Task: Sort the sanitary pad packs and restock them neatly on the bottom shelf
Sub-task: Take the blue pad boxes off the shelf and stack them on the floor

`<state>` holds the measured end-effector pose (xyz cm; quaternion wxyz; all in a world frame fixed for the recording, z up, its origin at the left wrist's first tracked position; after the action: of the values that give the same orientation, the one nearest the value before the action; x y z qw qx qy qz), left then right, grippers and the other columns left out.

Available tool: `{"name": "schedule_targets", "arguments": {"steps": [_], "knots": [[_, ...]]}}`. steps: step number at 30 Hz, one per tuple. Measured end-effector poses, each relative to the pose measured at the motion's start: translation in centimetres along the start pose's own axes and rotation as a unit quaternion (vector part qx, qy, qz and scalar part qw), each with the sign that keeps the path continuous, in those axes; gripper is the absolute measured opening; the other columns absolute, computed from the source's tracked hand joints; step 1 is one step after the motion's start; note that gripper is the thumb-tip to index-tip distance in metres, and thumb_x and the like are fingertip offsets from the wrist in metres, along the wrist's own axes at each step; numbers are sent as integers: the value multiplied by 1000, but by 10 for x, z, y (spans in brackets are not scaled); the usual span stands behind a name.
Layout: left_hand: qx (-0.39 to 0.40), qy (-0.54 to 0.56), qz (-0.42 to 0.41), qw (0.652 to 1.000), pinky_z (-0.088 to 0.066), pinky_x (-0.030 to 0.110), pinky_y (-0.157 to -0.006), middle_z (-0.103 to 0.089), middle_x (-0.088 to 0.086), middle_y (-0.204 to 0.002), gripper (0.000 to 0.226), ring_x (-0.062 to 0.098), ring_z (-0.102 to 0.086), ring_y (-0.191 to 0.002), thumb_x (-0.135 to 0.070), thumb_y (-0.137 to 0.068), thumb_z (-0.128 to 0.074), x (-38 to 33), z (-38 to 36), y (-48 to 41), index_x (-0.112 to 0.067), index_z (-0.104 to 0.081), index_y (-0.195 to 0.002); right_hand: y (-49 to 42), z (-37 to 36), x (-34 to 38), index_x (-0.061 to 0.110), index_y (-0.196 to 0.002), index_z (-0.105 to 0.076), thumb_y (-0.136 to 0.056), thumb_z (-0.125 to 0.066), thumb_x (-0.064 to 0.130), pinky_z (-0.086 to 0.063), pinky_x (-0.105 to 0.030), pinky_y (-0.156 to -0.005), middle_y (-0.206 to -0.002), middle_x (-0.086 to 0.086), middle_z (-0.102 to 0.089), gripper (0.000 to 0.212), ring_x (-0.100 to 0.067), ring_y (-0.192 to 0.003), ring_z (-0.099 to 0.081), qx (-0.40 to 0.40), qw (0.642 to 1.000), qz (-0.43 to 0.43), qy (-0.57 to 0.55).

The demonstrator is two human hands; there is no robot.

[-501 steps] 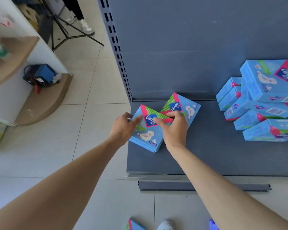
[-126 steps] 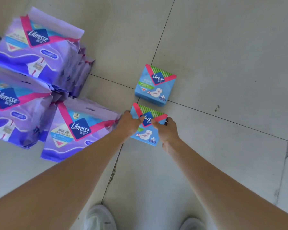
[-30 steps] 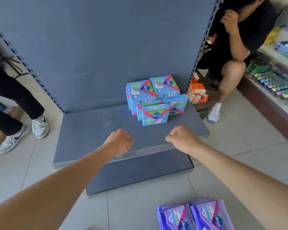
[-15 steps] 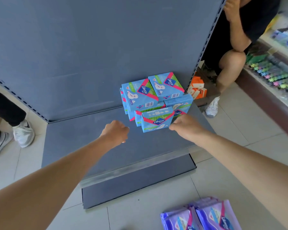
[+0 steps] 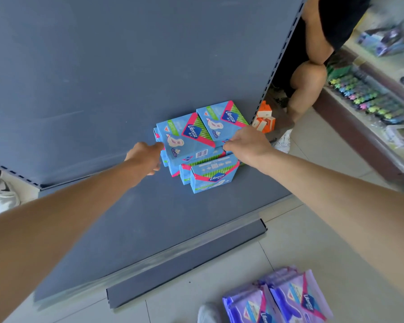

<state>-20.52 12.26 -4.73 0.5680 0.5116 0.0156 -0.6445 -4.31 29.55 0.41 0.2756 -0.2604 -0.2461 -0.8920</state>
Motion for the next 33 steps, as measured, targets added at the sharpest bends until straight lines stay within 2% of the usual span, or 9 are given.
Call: {"name": "schedule_targets", "arguments": {"steps": [4, 6, 8, 9, 11, 14, 21, 26, 33], "knots": [[7, 34, 10, 999, -39, 21, -49, -48, 3, -58, 28, 19, -44, -50, -35, -87, -53, -1, -12, -14, -12, -47, -73, -23, 20, 1, 15, -53, -27, -84, -53, 11, -17, -30, -43, -50, -3, -26, 41, -19, -49, -26, -123, 992, 19, 15], [4, 46, 9, 999, -47, 25, -57, -56, 5, -70, 35, 19, -54, -62, -44, -87, -58, 0, -19, -18, -10, -53, -79, -31, 27, 0, 14, -57, -33, -86, -56, 15, -25, -30, -43, -55, -5, -35, 37, -25, -56, -36, -180, 983, 18, 40], [0, 60, 6, 998, -48, 24, -58, -64, 8, -81, 38, 19, -61, -71, -47, -85, -62, -1, -23, -22, -9, -58, -85, -42, 29, -5, 4, -84, -56, -87, -64, 27, -42, -31, -65, -87, -14, -59, 24, -33, -87, -54, -205, 978, 15, 36], [-3, 66, 5, 998, -49, 22, -54, -68, 11, -91, 40, 19, -64, -75, -47, -85, -63, -1, -23, -24, -8, -60, -93, -48, 27, -9, 5, -105, -58, -86, -66, 32, -44, -33, -78, -109, -16, -59, 34, -33, -105, -54, -200, 979, 3, 28], [-2, 81, 6, 997, -51, 20, -49, -70, 14, -105, 44, 17, -64, -72, -42, -85, -66, 1, -22, -27, -4, -61, -107, -57, 20, -18, 0, -119, -50, -85, -67, 39, -41, -35, -86, -120, -15, -55, 54, -32, -118, -50, -173, 985, -26, 8], [-7, 97, 3, 995, -53, 19, -52, -70, 12, -102, 38, 12, -62, -63, -35, -86, -68, 0, -21, -29, -3, -61, -105, -67, 6, -28, 8, -108, -48, -83, -69, 41, -35, -33, -75, -102, -11, -50, 47, -33, -115, -53, -134, 989, -56, -14], [-11, 136, 27, 990, -55, 23, -64, -64, -1, -80, 19, 4, -62, -41, -28, -93, -60, -1, -24, -32, -10, -55, -91, -70, 1, -31, 1, -121, -48, -72, -81, 36, -43, -33, -83, -123, -15, -57, 68, -32, -114, -55, -164, 978, -104, -75], [-19, 150, 30, 988, -52, 18, -44, -65, 6, -100, 27, 13, -62, -65, -22, -95, -57, 8, -17, -19, -4, -58, -114, -64, 9, -34, 2, -113, -56, -78, -77, 22, -40, -26, -72, -117, -10, -55, 45, -24, -103, -57, -185, 963, -146, -128], [-31, 188, 33, 981, -55, 21, -49, -63, 7, -101, 23, 18, -64, -76, -22, -96, -55, 24, -4, -3, -6, -59, -111, -46, 3, -29, 1, -110, -59, -73, -81, 19, -54, -33, -76, -108, -12, -66, 47, -24, -86, -62, -149, 940, -169, -256]]}}
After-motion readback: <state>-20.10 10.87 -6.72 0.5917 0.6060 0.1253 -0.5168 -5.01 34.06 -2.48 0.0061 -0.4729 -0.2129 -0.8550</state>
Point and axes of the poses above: each hand's wrist, its own y-axis away from the middle knuckle, its own z-axis out of the back of the hand, x = y × z, the point moved 6 cm from there along -y, towards the middle knuckle
